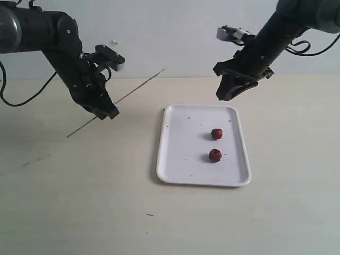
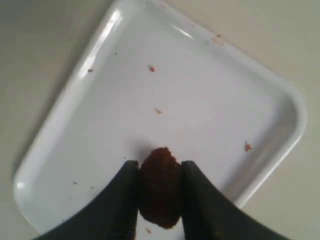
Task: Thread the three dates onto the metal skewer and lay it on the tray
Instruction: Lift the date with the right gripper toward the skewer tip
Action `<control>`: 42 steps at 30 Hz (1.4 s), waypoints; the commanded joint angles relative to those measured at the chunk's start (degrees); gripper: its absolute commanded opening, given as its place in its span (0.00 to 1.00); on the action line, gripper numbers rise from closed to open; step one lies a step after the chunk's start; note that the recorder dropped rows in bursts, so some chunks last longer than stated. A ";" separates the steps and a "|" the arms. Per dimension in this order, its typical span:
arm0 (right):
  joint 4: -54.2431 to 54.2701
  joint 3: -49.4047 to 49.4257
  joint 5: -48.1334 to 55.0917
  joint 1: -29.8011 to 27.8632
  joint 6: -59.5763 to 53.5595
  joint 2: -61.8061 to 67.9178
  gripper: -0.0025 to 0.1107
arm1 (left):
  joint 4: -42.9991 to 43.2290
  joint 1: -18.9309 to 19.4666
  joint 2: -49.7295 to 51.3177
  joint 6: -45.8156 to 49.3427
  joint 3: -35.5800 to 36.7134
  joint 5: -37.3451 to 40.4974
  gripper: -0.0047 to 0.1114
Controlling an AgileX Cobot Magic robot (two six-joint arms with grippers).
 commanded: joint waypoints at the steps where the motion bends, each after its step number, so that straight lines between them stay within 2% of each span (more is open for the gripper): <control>1: 10.58 -0.13 -0.04 -4.80 -5.55 -0.46 0.26 | -9.66 -0.19 -0.40 16.02 2.60 -1.05 0.04; 3: 15.28 -0.13 -0.04 -6.56 -6.30 -0.13 0.26 | -14.96 -0.19 -0.40 24.80 4.28 -1.83 0.04; 6: 19.74 -0.13 -0.04 -7.78 -7.67 0.59 0.26 | -19.87 -0.19 -0.40 32.07 5.67 -3.47 0.04; 16: 29.11 -0.13 -0.04 -7.89 -13.34 4.07 0.26 | -17.45 -0.08 -0.40 33.46 5.85 -4.69 0.04; 22: 29.27 -0.13 -0.04 -7.89 -12.76 4.07 0.26 | -17.45 -0.08 -0.40 33.49 5.85 -7.26 0.04; 32: 29.49 -0.13 -0.04 -7.75 -7.02 4.07 0.26 | -16.57 -0.19 -0.40 33.49 5.85 -6.63 0.04; 42: 29.49 -0.13 -0.04 -7.75 -5.44 4.07 0.26 | -16.19 0.06 -0.31 33.67 5.85 -10.67 0.04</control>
